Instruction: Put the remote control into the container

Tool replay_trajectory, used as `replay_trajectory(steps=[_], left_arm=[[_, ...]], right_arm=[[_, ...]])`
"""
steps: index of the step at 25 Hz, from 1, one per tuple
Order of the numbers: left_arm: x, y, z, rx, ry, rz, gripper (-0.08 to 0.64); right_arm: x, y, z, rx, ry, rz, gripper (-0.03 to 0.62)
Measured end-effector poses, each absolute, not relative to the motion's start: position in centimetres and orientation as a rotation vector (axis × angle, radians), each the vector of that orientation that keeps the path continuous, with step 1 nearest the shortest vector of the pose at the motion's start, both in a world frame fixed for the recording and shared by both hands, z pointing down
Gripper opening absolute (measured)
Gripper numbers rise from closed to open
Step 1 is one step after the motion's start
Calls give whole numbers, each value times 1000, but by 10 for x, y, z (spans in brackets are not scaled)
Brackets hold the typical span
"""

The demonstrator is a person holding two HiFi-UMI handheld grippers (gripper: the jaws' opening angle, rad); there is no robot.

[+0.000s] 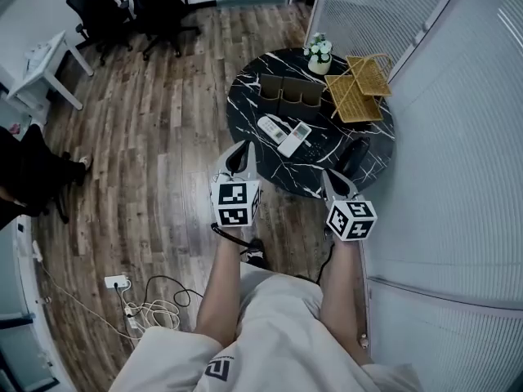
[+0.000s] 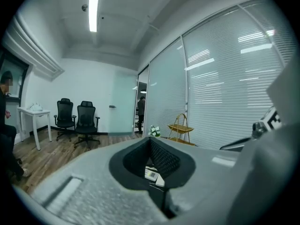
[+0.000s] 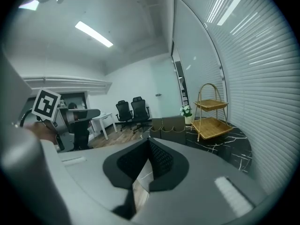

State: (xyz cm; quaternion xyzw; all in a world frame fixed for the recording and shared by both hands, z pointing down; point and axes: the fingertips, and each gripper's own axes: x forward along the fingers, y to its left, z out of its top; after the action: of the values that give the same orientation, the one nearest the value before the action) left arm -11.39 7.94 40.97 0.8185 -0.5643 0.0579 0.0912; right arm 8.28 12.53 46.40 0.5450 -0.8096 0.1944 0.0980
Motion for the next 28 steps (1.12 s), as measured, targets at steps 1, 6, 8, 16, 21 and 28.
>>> replay_trajectory(steps=[1, 6, 8, 16, 21, 28], left_arm=[[-112, 73, 412, 2444, -1653, 179, 5], [-103, 56, 437, 2452, -1561, 230, 5], [-101, 55, 447, 2455, -1534, 253, 5], [-93, 28, 475, 2414, -1511, 305, 5], [-82, -2, 498, 2373, -1509, 414, 5], [-65, -51, 537, 2329, -1483, 542, 5]], right_arm=[[79, 119, 463, 1611, -2388, 554, 2], [75, 103, 480, 1643, -2278, 540, 2], [81, 103, 490, 1672, -2237, 565, 2], [100, 75, 501, 1727, -2236, 550, 2], [109, 35, 508, 1709, -2243, 597, 2], [85, -13, 553, 1466, -2269, 592, 2]])
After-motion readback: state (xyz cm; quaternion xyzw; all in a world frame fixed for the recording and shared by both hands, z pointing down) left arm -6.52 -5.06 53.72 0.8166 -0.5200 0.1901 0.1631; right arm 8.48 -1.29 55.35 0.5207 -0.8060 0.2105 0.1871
